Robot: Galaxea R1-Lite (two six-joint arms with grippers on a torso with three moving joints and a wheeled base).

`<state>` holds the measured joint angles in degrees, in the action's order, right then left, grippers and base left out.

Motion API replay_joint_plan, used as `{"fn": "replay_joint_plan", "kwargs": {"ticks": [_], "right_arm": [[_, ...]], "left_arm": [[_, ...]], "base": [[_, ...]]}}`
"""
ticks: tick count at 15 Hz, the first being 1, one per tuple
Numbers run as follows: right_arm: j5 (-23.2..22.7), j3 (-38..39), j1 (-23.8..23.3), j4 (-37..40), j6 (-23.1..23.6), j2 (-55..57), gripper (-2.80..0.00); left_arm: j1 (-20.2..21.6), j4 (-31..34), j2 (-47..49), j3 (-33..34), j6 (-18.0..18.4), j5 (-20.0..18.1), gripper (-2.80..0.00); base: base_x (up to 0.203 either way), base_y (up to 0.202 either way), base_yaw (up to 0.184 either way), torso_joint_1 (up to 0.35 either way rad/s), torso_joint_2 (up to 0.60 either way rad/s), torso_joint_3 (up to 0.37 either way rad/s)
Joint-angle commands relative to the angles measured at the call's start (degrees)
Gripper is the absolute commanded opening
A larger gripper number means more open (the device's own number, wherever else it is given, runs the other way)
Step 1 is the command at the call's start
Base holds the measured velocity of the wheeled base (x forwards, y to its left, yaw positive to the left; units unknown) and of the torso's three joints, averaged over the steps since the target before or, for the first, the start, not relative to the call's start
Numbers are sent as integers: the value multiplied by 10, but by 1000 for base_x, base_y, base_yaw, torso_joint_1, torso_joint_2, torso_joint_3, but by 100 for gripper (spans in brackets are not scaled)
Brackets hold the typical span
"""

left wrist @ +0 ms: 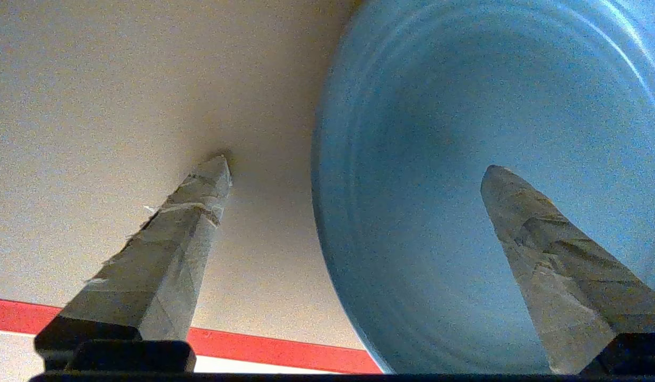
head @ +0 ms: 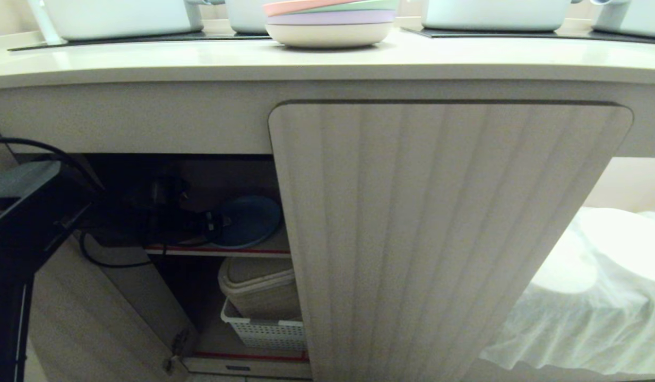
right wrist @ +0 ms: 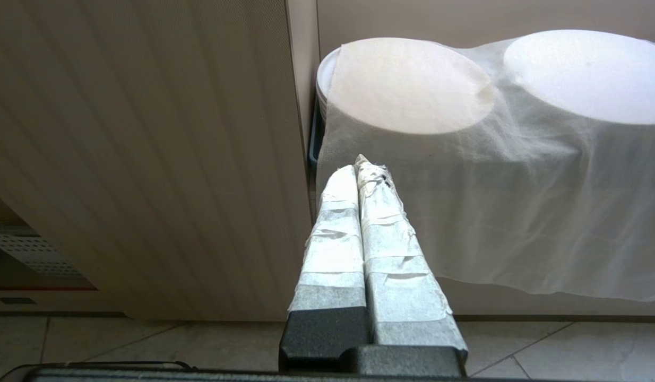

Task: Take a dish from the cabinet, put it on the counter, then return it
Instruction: Take the plate from the cabinet

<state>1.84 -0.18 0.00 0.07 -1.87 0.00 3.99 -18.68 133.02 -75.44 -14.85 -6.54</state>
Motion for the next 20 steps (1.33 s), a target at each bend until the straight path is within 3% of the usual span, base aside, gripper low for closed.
{"fn": "replay_joint_plan", "kwargs": {"ticks": [1,7,8,20], "right_arm": [[0,0,1,0,0,0,-280],[0,0,0,0,0,0,-280],[0,0,0,0,0,0,-280],[0,0,0,0,0,0,-280]], "left_arm": [[0,0,3,0,-1,0,0],[-2,0,4,0,-1,0,0],[-2,0,4,0,-1,0,-280],[-4,-1,2,-1,-1,0,-280]], "base": [[0,0,0,0,0,0],[0,0,0,0,0,0],[0,0,0,0,0,0],[0,0,0,0,0,0]]}}
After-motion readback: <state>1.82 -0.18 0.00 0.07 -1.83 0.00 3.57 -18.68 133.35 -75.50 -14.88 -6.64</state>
